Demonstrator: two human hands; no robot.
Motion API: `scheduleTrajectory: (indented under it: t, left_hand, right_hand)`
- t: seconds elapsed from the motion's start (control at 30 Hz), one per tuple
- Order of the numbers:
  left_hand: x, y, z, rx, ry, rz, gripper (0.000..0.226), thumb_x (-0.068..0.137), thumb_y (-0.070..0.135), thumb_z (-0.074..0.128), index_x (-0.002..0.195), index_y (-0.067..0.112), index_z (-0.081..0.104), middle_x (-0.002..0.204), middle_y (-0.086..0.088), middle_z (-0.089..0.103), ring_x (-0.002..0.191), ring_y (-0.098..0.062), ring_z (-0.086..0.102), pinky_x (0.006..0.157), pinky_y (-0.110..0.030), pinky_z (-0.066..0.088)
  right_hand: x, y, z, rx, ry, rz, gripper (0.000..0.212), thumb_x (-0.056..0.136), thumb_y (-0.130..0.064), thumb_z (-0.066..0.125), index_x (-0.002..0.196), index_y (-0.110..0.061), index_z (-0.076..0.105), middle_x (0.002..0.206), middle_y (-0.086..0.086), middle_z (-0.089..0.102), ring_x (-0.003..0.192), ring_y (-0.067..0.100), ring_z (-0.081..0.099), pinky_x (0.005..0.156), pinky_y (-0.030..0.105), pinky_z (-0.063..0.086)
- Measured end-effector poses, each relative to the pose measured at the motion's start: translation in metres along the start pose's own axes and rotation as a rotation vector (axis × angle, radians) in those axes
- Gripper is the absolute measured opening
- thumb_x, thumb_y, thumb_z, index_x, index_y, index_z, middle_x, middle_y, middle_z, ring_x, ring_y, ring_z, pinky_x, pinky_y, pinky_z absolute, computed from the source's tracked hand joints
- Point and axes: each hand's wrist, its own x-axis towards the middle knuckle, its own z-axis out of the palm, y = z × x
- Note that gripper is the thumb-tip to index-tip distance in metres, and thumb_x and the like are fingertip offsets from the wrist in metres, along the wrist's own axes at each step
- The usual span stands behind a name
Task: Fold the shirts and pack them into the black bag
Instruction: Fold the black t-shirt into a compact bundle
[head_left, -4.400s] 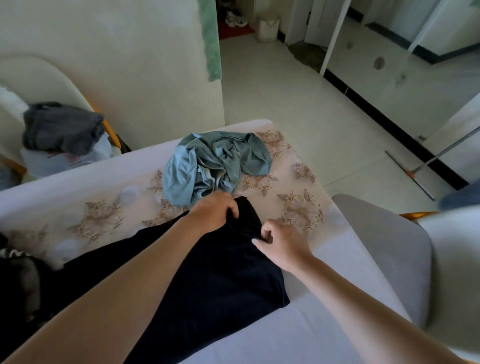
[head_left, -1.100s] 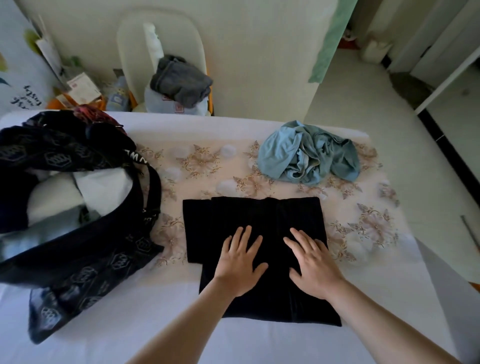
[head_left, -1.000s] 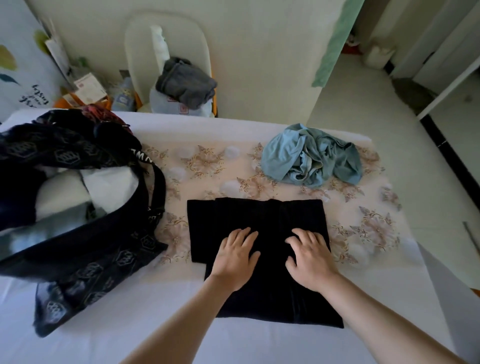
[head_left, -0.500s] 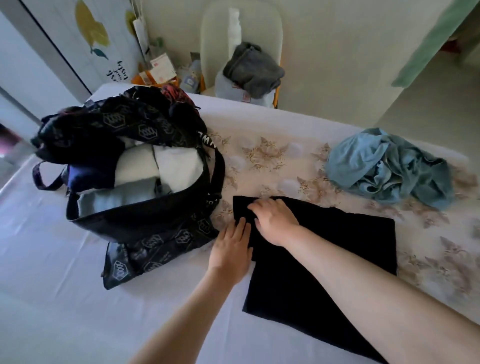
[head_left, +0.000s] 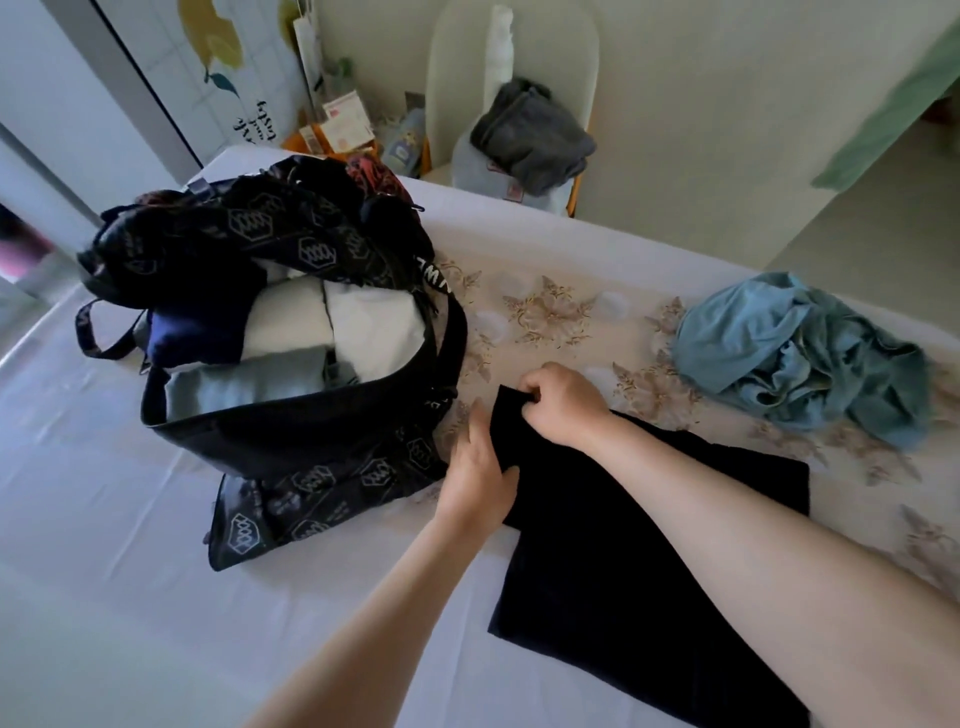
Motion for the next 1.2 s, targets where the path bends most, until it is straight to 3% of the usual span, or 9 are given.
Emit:
scheduleTrajectory:
  t: [0.1, 0.2, 0.33, 0.53, 0.7, 0.9, 1.03, 1.13, 1.2]
  left_hand:
    - [0.010, 0.004, -0.006, -0.047, -0.092, -0.044, 0.038, 0.087, 0.021, 0.066, 0.122, 0.018, 0.052, 0.108, 0.000, 0.063, 0.110, -0.023, 0.060, 0.081, -0.028, 0.049]
    - [0.004, 0.006, -0.014, 0.071, -0.158, 0.041, 0.015, 0.089, 0.028, 0.065, 0.089, 0.016, 0.056, 0.080, -0.001, 0.061, 0.080, -0.020, 0.061, 0.068, -0.032, 0.048]
    - [-0.020, 0.003, -0.008, 0.187, -0.147, 0.229, 0.020, 0.092, 0.036, 0.063, 0.099, 0.021, 0.052, 0.081, 0.004, 0.063, 0.074, -0.017, 0.059, 0.062, -0.033, 0.049]
    - [-0.040, 0.004, 0.011, 0.372, -0.459, 0.208, 0.024, 0.093, 0.043, 0.054, 0.112, 0.035, 0.064, 0.095, 0.012, 0.071, 0.089, -0.010, 0.064, 0.078, -0.029, 0.054]
    - [-0.034, 0.006, 0.016, 0.248, 0.028, 0.265, 0.015, 0.097, 0.028, 0.051, 0.104, 0.021, 0.062, 0.091, 0.004, 0.061, 0.075, -0.018, 0.057, 0.057, -0.029, 0.044]
    - [-0.028, -0.003, 0.017, 0.269, -0.219, -0.007, 0.016, 0.088, 0.029, 0.064, 0.100, 0.019, 0.067, 0.085, 0.002, 0.068, 0.083, -0.020, 0.066, 0.070, -0.034, 0.055]
    - [-0.031, -0.013, 0.018, 0.142, -0.202, -0.054, 0.010, 0.088, 0.027, 0.069, 0.094, 0.018, 0.071, 0.085, 0.003, 0.071, 0.080, -0.014, 0.066, 0.070, -0.028, 0.055]
    - [-0.032, -0.017, 0.016, 0.133, -0.241, -0.092, 0.011, 0.090, 0.026, 0.068, 0.094, 0.016, 0.069, 0.083, 0.003, 0.069, 0.078, -0.013, 0.062, 0.063, -0.022, 0.047]
    - [-0.032, -0.015, 0.017, 0.181, -0.271, -0.066, 0.011, 0.088, 0.025, 0.065, 0.093, 0.015, 0.068, 0.083, 0.000, 0.070, 0.077, -0.015, 0.064, 0.061, -0.023, 0.050]
  right_hand:
    - [-0.013, 0.014, -0.017, 0.205, 0.049, 0.090, 0.018, 0.084, -0.005, 0.055, 0.082, -0.019, 0.066, 0.078, -0.007, 0.062, 0.076, 0.018, 0.061, 0.065, 0.029, 0.048]
    - [-0.031, 0.034, -0.025, 0.273, 0.110, 0.118, 0.024, 0.081, -0.001, 0.058, 0.075, -0.023, 0.066, 0.069, -0.011, 0.060, 0.067, 0.012, 0.058, 0.056, 0.023, 0.040]
    - [-0.057, 0.061, -0.021, 0.189, 0.127, 0.073, 0.032, 0.081, -0.002, 0.061, 0.064, -0.029, 0.057, 0.075, -0.012, 0.059, 0.074, 0.017, 0.059, 0.063, 0.028, 0.043]
    - [-0.090, 0.101, -0.006, -0.384, -0.042, -0.021, 0.036, 0.092, -0.004, 0.053, 0.101, -0.032, 0.074, 0.113, -0.002, 0.053, 0.107, 0.024, 0.055, 0.086, 0.031, 0.039]
    - [-0.086, 0.085, 0.007, -0.343, 0.303, -0.138, 0.024, 0.080, 0.002, 0.057, 0.088, -0.016, 0.070, 0.098, 0.006, 0.057, 0.098, 0.033, 0.057, 0.083, 0.040, 0.043]
    - [-0.063, 0.069, 0.027, -0.619, 0.064, -0.377, 0.057, 0.084, -0.002, 0.055, 0.136, -0.023, 0.051, 0.148, 0.007, 0.040, 0.125, 0.028, 0.043, 0.102, 0.040, 0.036]
    - [-0.044, 0.070, 0.019, -0.671, 0.088, -0.358, 0.052, 0.092, -0.022, 0.022, 0.122, -0.015, 0.062, 0.130, 0.007, 0.057, 0.114, 0.029, 0.051, 0.095, 0.036, 0.033]
    - [-0.041, 0.066, 0.014, -0.651, 0.098, -0.349, 0.020, 0.087, -0.004, 0.056, 0.101, -0.009, 0.068, 0.112, 0.009, 0.062, 0.097, 0.033, 0.062, 0.080, 0.040, 0.046]
    - [-0.042, 0.065, 0.018, -0.583, 0.018, -0.368, 0.021, 0.083, 0.002, 0.059, 0.100, -0.007, 0.068, 0.118, 0.014, 0.062, 0.089, 0.037, 0.065, 0.069, 0.042, 0.050]
